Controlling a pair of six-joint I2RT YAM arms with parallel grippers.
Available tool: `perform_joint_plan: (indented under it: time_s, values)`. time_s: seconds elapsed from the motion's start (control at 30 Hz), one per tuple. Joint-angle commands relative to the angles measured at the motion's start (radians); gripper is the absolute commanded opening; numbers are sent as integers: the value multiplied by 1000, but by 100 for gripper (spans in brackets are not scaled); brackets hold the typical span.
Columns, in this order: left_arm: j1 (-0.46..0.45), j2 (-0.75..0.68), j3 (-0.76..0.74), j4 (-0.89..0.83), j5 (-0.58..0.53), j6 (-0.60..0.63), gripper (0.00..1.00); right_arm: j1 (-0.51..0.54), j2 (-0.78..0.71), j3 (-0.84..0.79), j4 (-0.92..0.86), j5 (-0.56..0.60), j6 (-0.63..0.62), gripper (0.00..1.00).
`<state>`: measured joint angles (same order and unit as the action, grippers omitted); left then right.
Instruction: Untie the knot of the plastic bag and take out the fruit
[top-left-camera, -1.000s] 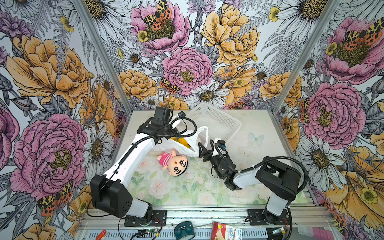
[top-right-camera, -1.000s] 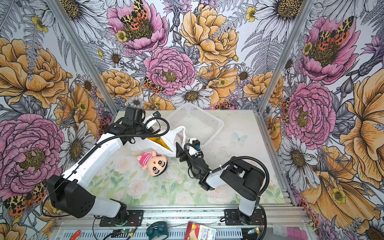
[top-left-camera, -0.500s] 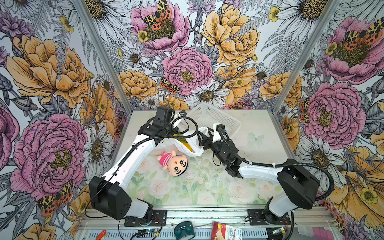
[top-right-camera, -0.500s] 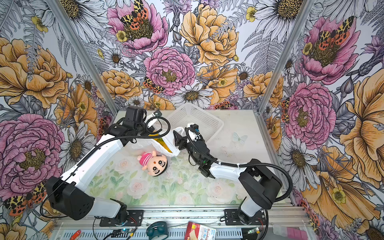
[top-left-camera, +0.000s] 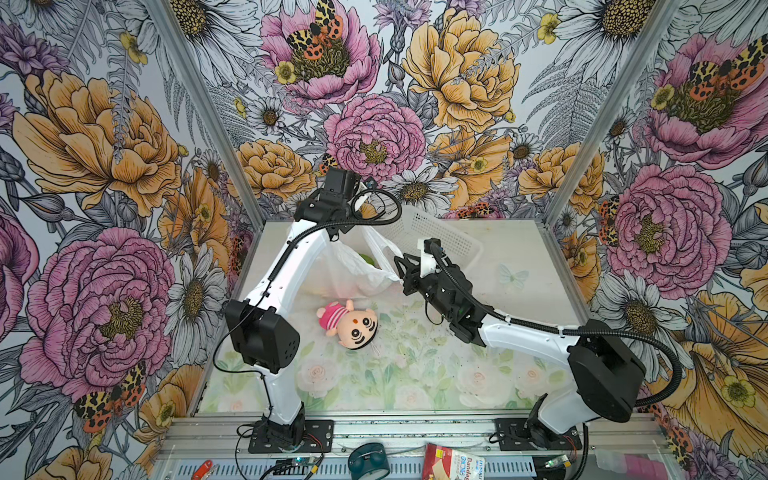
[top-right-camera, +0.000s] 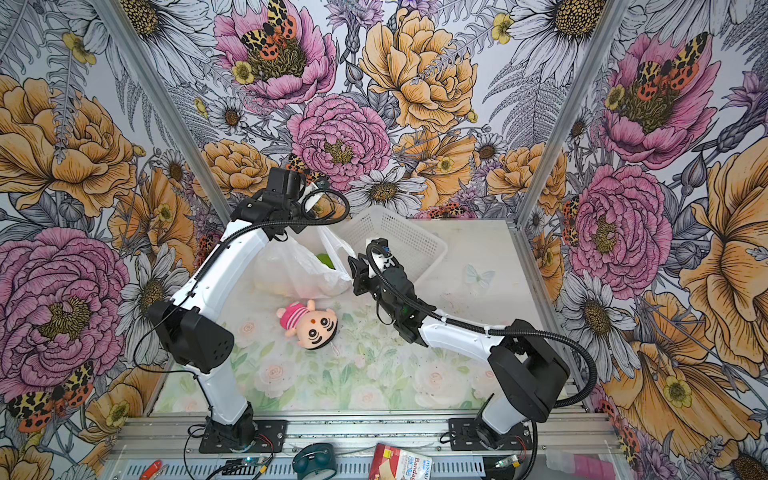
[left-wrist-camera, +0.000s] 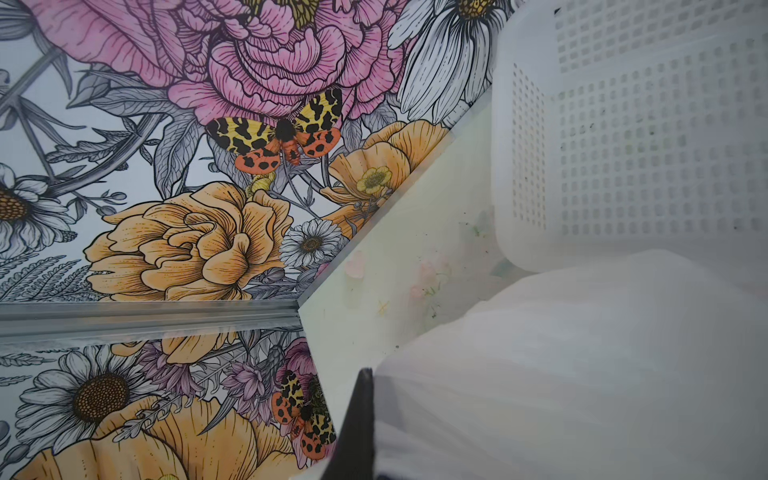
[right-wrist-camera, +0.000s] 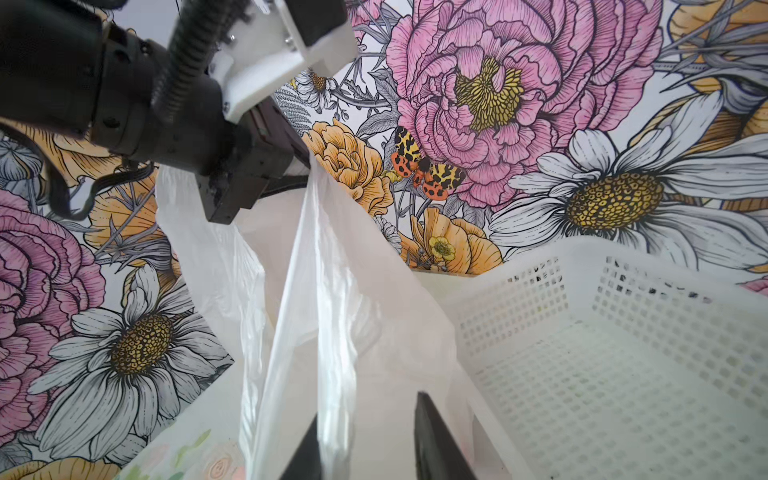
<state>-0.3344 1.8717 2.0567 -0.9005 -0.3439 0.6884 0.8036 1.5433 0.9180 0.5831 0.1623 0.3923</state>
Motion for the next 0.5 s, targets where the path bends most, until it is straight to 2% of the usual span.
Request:
perform_joint_plan:
  time_s: [0.0,0.1,0.17,0.33,0.4,0.43,0.47]
  values:
    - [96,46,158,24,-180,-64,0,2,-10,17,-124,-31,-40,39]
    - [113,34,208,-1,-137,-128,0,-4,-3,25,-129,-27,-42,53]
    - [119,4,199,-18,-69,-204,0,-5,-2,21,-131,-20,-45,61]
    - [135,-93,15,-13,167,-339,0,-44,-8,11,-135,-20,-34,76]
    - [149,-108,-70,-4,216,-368,0,-46,-14,4,-138,-21,-33,82]
    - [154,-113,-110,-2,233,-381,0,-47,-18,0,-138,-19,-34,90]
    - [158,-117,-150,-1,255,-392,0,-47,-22,1,-141,-20,-35,95]
